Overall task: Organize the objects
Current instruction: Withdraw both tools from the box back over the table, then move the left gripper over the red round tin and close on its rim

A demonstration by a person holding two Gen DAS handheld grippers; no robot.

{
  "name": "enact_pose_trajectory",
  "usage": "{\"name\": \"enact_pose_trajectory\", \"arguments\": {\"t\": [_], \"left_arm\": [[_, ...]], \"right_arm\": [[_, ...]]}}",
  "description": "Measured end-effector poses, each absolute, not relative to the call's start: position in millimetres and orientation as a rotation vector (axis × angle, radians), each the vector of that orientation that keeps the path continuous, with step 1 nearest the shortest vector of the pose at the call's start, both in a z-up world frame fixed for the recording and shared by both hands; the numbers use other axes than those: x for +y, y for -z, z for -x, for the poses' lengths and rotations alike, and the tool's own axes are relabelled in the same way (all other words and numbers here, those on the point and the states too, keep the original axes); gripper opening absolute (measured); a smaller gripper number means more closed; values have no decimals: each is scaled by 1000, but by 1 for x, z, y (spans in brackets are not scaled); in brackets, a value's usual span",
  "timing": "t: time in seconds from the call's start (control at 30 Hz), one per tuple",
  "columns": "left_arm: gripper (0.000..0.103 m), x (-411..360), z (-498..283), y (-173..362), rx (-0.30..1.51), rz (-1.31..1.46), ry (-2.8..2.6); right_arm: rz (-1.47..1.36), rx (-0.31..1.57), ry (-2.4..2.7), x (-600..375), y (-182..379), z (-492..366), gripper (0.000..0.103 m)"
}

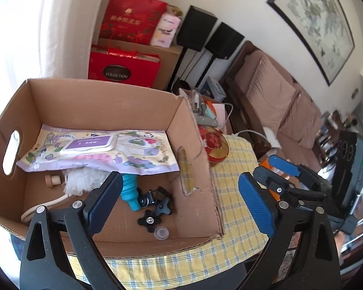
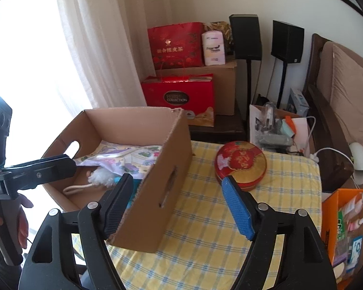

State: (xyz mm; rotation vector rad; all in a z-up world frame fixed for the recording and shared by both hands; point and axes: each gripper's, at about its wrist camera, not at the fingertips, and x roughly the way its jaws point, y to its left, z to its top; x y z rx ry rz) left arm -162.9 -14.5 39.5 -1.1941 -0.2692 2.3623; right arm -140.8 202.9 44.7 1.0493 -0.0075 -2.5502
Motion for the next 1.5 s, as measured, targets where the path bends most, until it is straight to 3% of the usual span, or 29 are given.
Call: {"name": "enact_pose_trajectory", "arguments": {"t": [0.1,0.33,0.47,0.9,1.1,1.5], "left_arm": [[101,2,158,-43,-201,1175,-2379],[102,40,156,-45,-94,1174,-2373],[102,62,156,-43,-24,1181,-2362],[102,125,200,-39,139,1292,-2270],[102,153,253,-32,72,1469,-2134],[101,210,328,12,189,1739,-2030]], "right_arm": [[-1062,-2,2570,215,-46,137,84],[-1065,-9,2635,242,-50,133,88],[-1053,14,2687,255,-52,132,103],[-1170,-44,2681,293,-33,163,102],[-1207,-138,2661,312,-18,187,102],[-1215,-54,2641,309,40,216,102]]}}
